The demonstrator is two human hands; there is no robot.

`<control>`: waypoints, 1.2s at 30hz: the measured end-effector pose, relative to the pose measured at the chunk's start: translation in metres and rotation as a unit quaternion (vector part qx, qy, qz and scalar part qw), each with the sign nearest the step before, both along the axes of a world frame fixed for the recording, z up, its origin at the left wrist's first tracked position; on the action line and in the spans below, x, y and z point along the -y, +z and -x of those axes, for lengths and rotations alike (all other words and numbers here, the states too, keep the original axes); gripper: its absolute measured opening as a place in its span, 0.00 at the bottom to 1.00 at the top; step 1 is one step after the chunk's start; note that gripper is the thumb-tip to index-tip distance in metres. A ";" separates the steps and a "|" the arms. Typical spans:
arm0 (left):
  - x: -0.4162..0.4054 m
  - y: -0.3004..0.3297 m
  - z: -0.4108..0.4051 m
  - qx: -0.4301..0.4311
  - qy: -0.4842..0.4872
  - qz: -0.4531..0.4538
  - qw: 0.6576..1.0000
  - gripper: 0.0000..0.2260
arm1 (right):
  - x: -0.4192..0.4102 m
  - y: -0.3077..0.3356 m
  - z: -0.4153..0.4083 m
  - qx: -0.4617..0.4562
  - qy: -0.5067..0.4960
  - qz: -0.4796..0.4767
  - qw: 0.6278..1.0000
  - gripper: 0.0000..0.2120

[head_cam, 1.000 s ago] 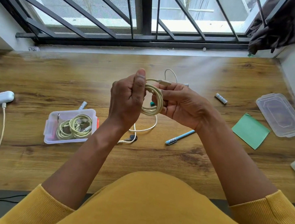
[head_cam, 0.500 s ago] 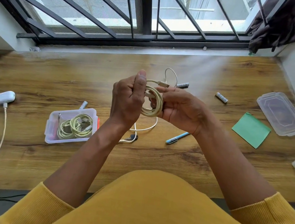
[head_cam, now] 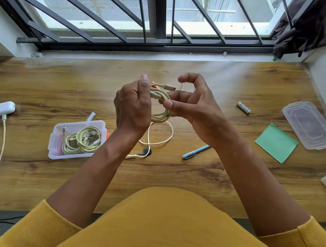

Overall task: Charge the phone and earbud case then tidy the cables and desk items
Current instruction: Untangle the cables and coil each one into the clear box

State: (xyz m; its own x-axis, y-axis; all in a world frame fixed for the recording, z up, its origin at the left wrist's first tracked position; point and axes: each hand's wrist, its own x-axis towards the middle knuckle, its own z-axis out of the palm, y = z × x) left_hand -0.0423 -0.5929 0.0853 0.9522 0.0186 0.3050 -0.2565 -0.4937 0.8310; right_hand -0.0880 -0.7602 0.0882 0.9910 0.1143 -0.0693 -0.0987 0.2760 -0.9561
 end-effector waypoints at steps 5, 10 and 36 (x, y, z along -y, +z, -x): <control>0.001 -0.002 -0.005 -0.074 -0.037 0.076 0.994 0.24 | -0.001 0.004 0.000 0.053 0.036 0.049 0.997 0.19; 0.001 -0.005 -0.002 -0.049 0.004 -0.006 0.999 0.27 | -0.009 0.007 -0.001 0.069 0.025 0.116 0.991 0.13; -0.006 -0.006 -0.009 0.026 0.097 0.022 0.995 0.27 | -0.023 0.005 0.004 -0.031 -0.199 -0.037 0.979 0.07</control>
State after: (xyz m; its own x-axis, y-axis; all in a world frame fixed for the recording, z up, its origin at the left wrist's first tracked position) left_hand -0.0336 -0.5870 0.0790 0.9126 0.2144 0.3481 -0.2027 -0.5021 0.8407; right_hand -0.0922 -0.7375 0.0929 0.9522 -0.2734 -0.1364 -0.0262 0.3717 -0.9280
